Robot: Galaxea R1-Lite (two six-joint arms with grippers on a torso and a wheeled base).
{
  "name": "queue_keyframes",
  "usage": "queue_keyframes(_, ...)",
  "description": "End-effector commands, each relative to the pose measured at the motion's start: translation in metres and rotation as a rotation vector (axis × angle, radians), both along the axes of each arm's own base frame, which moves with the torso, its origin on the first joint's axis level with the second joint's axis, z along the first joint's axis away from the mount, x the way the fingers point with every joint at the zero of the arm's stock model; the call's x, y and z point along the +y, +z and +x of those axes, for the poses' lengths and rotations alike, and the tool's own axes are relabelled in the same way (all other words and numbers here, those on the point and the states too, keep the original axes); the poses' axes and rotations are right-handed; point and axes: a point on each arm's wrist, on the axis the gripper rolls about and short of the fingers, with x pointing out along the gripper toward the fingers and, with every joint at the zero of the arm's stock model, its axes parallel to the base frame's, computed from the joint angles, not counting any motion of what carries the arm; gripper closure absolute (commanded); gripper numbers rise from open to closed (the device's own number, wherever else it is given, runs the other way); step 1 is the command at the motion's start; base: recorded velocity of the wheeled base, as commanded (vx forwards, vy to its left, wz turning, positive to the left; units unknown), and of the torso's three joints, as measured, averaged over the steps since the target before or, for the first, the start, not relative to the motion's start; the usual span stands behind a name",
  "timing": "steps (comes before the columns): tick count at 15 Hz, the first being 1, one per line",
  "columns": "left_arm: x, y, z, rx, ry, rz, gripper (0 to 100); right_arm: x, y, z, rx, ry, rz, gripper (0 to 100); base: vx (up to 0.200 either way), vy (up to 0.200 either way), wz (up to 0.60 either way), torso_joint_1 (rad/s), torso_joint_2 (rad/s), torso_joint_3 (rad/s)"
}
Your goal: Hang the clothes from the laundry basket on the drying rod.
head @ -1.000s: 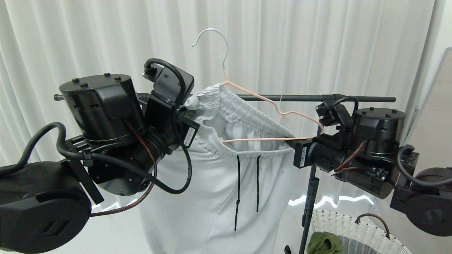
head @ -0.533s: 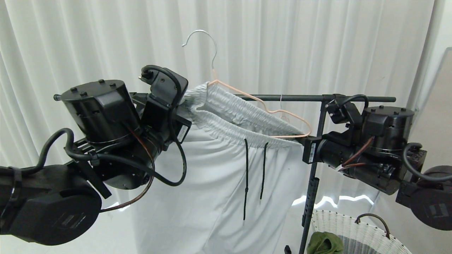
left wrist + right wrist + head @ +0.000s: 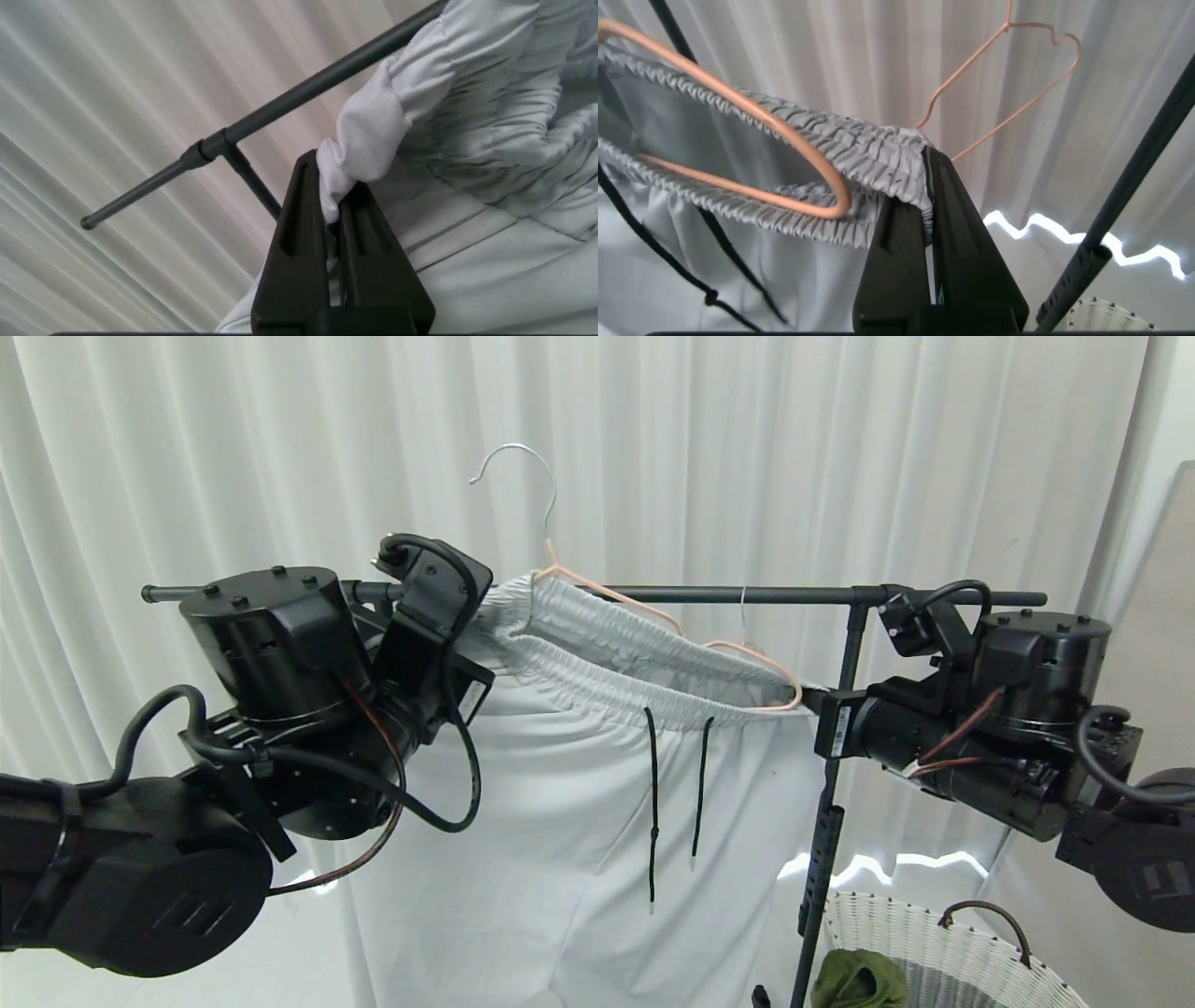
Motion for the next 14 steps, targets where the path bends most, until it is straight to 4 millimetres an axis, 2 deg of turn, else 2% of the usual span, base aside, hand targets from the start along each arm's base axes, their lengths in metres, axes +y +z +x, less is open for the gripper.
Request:
queue_keyframes(1,0.005,-0.006,0.006,0.017,0.026,0.014,100,-0.003,0.004,-0.001,-0.012,-0.002,0.008,100,0.000,0.000,0.00,0.000,0.00,0.000)
queue_keyframes(3,0.012,-0.012,0.016,0.011,0.059,0.035,100,-0.007,0.010,-0.006,-0.020,-0.001,0.013,100,0.000,0.000,0.00,0.000,0.00,0.000)
queue_keyframes(6,0.010,-0.014,0.024,-0.009,0.066,0.033,100,-0.012,0.010,-0.018,0.030,0.089,-0.005,100,0.000,0.000,0.00,0.000,0.00,0.000)
queue_keyframes(9,0.008,-0.020,0.020,0.009,0.053,0.043,100,-0.012,0.022,-0.017,0.069,0.096,-0.024,100,0.000,0.000,0.00,0.000,0.00,0.000)
queue_keyframes(14,-0.012,-0.031,0.003,0.045,-0.030,0.064,100,-0.012,0.051,-0.011,0.230,0.077,-0.110,100,0.000,0.000,0.00,0.000,0.00,0.000)
